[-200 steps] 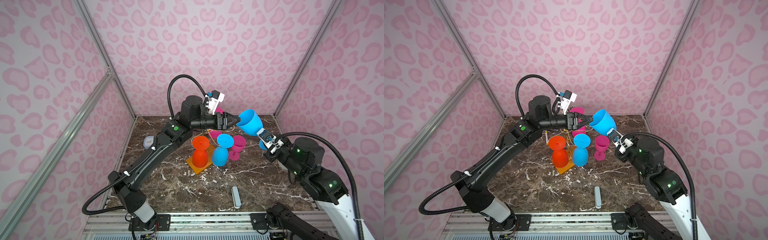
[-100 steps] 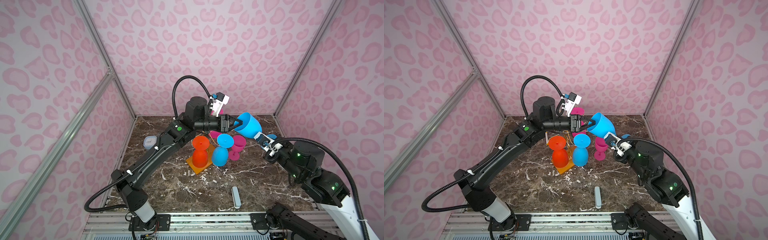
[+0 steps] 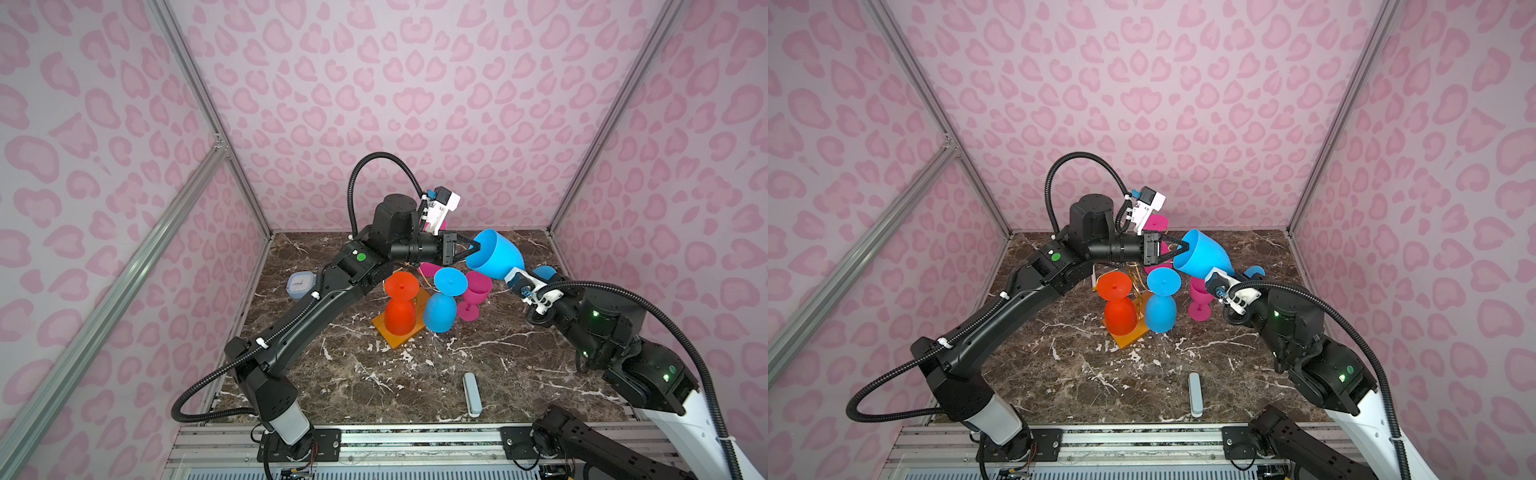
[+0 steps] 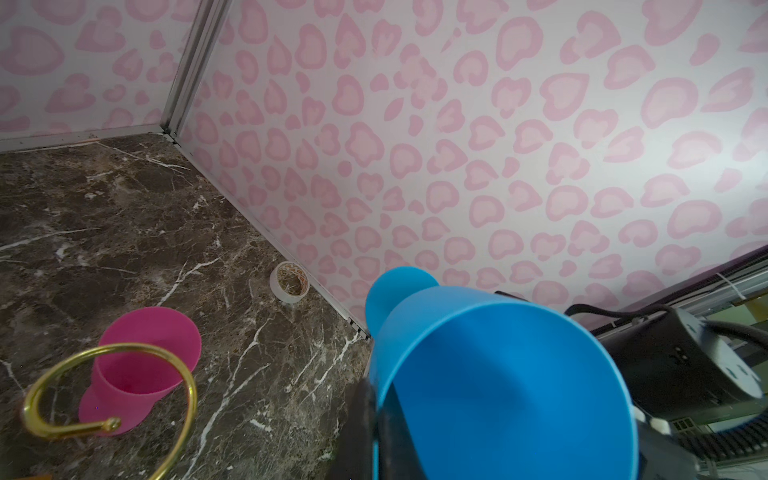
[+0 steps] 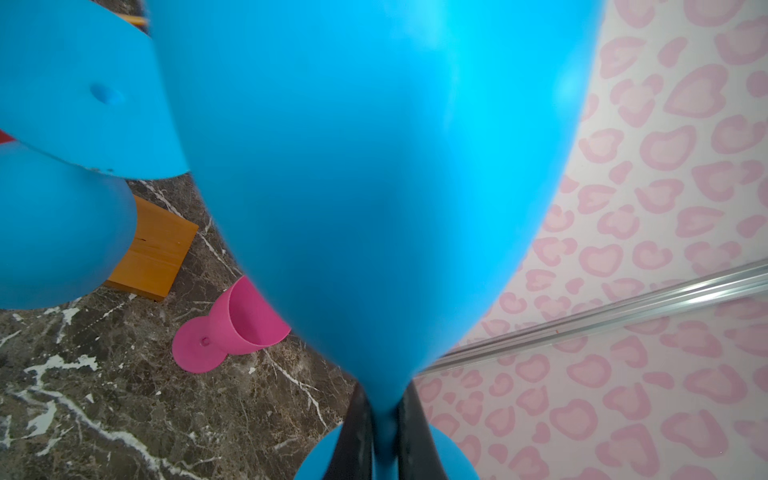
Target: Take the wine glass off the wine glass rack
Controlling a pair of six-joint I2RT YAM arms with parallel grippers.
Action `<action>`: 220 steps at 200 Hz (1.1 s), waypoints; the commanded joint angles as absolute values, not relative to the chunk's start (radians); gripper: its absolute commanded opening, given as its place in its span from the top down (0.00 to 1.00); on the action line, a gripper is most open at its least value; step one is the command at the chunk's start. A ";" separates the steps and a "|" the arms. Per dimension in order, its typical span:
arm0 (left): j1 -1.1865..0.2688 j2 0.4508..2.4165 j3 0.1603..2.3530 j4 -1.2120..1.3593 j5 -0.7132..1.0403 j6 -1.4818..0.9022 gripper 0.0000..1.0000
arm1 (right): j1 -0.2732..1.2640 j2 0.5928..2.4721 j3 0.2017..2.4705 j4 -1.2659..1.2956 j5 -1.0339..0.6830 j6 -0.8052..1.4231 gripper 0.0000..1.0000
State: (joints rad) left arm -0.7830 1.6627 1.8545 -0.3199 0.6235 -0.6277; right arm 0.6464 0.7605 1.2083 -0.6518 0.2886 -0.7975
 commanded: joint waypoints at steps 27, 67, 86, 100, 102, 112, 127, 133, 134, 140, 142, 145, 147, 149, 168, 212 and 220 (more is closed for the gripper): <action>-0.785 1.674 1.870 -0.282 0.657 -0.642 0.97 | 0.660 0.755 1.227 -0.641 0.304 -0.773 0.72; -0.752 1.661 1.852 -0.215 0.654 -0.694 0.97 | 0.664 0.657 1.169 -0.450 0.286 -0.694 0.01; -0.725 1.629 1.822 -0.164 0.623 -0.705 0.96 | 0.662 0.614 1.151 -0.346 0.281 -0.647 0.01; -0.706 1.607 1.818 -0.144 0.600 -0.697 0.96 | 0.661 0.611 1.157 -0.312 0.325 -0.599 0.01; -0.703 1.604 1.817 -0.142 0.597 -0.695 0.97 | 0.662 0.613 1.161 -0.311 0.339 -0.589 0.01; -0.693 1.582 1.809 -0.134 0.581 -0.678 0.96 | 0.662 0.633 1.184 -0.313 0.419 -0.539 0.01; -0.676 1.537 1.769 -0.105 0.545 -0.653 0.96 | 0.662 0.663 1.224 -0.323 0.532 -0.470 0.01; -0.669 1.514 1.749 -0.088 0.525 -0.647 0.96 | 0.662 0.671 1.239 -0.326 0.566 -0.437 0.01; -0.667 1.510 1.746 -0.085 0.523 -0.645 0.97 | 0.662 0.672 1.240 -0.326 0.571 -0.432 0.01; -0.655 1.488 1.726 -0.071 0.506 -0.640 0.96 | 0.661 0.676 1.250 -0.325 0.594 -0.400 0.01; -0.651 1.479 1.721 -0.069 0.499 -0.638 0.96 | 0.661 0.676 1.251 -0.325 0.601 -0.392 0.01; -0.643 1.466 1.713 -0.066 0.489 -0.635 0.97 | 0.661 0.676 1.256 -0.323 0.609 -0.378 0.01; -0.638 1.458 1.708 -0.065 0.481 -0.632 0.97 | 0.662 0.676 1.257 -0.323 0.612 -0.369 0.01; -0.633 1.449 1.704 -0.064 0.475 -0.629 0.96 | 0.661 0.676 1.258 -0.322 0.614 -0.362 0.01; -0.595 1.344 1.650 -0.077 0.364 -0.563 0.96 | 0.661 0.670 1.255 -0.328 0.610 -0.307 0.01; -0.588 1.063 1.509 -0.187 0.009 -0.303 0.96 | 0.659 0.699 1.235 -0.350 0.620 -0.267 0.01; -0.587 1.010 1.475 -0.206 -0.074 -0.268 0.96 | 0.654 0.714 1.236 -0.350 0.621 -0.264 0.01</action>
State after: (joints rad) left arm -0.5911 1.1156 1.5394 -0.1635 0.2081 -0.4377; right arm 0.6598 0.6857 1.2442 -0.3546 0.5926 -0.3042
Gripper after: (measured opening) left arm 0.057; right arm 0.991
